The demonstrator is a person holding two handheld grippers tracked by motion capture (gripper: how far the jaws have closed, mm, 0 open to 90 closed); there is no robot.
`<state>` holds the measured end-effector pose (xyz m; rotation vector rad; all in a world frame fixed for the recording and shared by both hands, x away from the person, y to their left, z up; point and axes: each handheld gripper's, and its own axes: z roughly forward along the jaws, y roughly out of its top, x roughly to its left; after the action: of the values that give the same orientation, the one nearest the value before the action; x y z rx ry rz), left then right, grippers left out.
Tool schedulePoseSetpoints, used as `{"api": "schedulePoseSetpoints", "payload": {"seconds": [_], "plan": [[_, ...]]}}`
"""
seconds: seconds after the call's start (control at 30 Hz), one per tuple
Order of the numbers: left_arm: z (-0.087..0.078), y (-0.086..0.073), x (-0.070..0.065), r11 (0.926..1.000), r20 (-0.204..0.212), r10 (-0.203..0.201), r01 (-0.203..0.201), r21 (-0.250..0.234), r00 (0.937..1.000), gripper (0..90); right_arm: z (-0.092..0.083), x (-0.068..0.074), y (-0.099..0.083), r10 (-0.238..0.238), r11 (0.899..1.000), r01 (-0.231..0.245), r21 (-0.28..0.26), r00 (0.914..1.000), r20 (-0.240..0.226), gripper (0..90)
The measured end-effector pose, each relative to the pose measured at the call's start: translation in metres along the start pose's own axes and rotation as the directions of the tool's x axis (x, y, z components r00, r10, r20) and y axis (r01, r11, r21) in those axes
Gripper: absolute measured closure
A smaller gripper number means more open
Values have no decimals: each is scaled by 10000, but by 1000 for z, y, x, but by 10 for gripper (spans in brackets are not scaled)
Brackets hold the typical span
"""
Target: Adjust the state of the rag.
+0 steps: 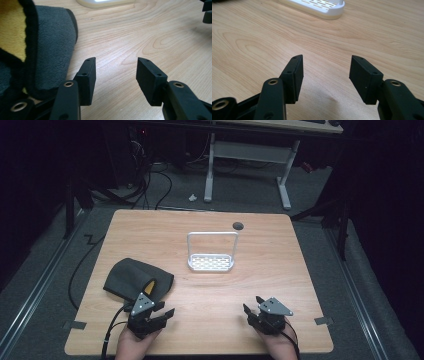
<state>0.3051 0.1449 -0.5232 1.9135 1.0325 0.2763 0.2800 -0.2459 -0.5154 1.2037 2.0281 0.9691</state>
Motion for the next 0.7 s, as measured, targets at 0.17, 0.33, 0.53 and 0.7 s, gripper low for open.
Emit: {"api": "schedulePoseSetpoints", "payload": {"seconds": [0.17, 0.33, 0.53, 0.7], "plan": [[-1, 1, 6, 10000, 127, -85, 85, 41, 9999, 503, -1, -1, -2, 86, 9999, -87, -74, 9998, -152, 472], [-5, 3, 9, 9999, 161, -117, 118, -54, 9998, 495, -2, -1, -2, 156, 9997, -159, -160, 9996, -215, 475], [-9, 4, 13, 9999, 84, -113, 114, -103, 9999, 479, 1, -1, -3, 198, 9998, -199, -8, 9997, -117, 492], [-16, 6, 21, 9991, -90, -332, 329, -261, 9994, 472, 2, -3, -4, 334, 9994, -333, 34, 9994, -122, 479]]}}
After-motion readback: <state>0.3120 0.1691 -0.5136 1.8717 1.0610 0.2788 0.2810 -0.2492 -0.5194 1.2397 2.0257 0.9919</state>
